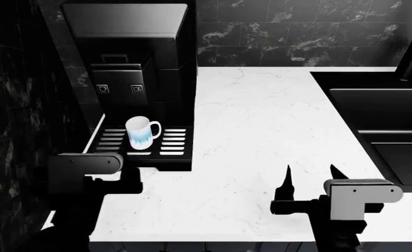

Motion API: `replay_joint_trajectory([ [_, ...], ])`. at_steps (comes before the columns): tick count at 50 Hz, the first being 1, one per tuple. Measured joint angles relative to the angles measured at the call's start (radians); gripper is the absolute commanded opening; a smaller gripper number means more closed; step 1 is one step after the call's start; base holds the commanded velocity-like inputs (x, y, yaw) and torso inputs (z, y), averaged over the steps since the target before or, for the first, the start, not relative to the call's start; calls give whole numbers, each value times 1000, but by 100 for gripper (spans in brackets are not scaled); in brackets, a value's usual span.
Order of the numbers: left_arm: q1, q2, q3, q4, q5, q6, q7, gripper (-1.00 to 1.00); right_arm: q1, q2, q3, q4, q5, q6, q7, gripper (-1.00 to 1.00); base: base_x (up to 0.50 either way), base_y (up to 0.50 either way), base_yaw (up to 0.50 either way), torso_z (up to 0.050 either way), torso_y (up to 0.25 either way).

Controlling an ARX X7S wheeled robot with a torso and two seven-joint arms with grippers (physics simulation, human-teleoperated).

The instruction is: Press the button on the coffee machine to serve coffee.

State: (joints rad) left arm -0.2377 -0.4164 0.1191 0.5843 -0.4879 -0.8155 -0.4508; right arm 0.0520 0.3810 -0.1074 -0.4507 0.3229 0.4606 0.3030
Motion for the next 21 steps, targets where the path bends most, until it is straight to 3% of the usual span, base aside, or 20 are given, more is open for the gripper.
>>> replay_joint_trajectory([
  [21,12,-22,-23,34,-13,-19,-18,100,-89,47,51,-86,-1,3,31,100,0,0,0,0,0],
])
